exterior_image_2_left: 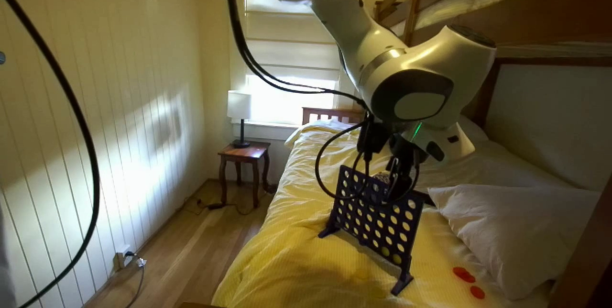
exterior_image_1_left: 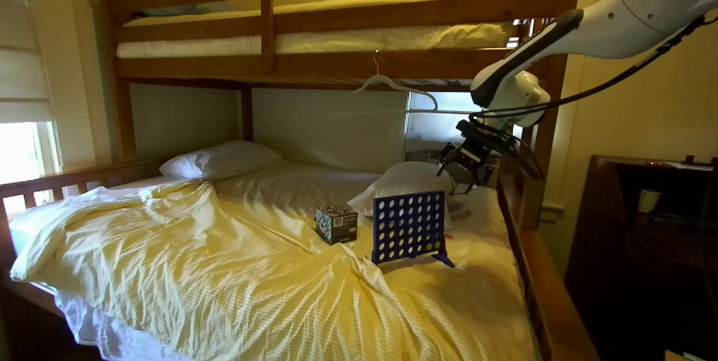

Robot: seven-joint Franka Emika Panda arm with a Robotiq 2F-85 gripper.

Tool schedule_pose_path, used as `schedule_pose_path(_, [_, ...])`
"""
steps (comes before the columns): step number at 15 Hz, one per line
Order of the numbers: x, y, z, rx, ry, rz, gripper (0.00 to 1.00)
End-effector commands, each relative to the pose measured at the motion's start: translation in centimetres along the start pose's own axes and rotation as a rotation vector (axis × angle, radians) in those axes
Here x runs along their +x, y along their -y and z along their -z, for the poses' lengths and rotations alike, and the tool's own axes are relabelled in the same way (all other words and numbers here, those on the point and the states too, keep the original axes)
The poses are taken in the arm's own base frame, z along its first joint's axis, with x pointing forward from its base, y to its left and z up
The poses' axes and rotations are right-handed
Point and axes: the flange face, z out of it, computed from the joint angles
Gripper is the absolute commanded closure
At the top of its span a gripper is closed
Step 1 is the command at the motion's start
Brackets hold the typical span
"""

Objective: Put the yellow disc in the blue board

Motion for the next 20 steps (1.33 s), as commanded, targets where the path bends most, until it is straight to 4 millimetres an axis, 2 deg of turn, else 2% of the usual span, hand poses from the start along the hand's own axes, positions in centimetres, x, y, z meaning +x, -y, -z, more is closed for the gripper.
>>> schedule_pose_path(1, [-1.0,-1.2,1.1,-0.124,0.010,0.160,0.00])
schedule_pose_path(8, [-2.9,-0.9,0.6,-0.318,-0.013,0.475,0.00])
schedule_pose_path(14, [-5.3,0.4,-0.4,-0.369,-0.040,0.705,0.00])
schedule_pose_path(16, [-6.2,1.0,-1.0,-0.330,-0.008,0.732,0.00])
schedule_pose_path(17, [-5.0,1.2,-1.2,-0.364,-0.015,0.689,0.00])
schedule_pose_path(20, [-5.7,1.4,-1.6,-0.362,-0.008,0.718,0.00])
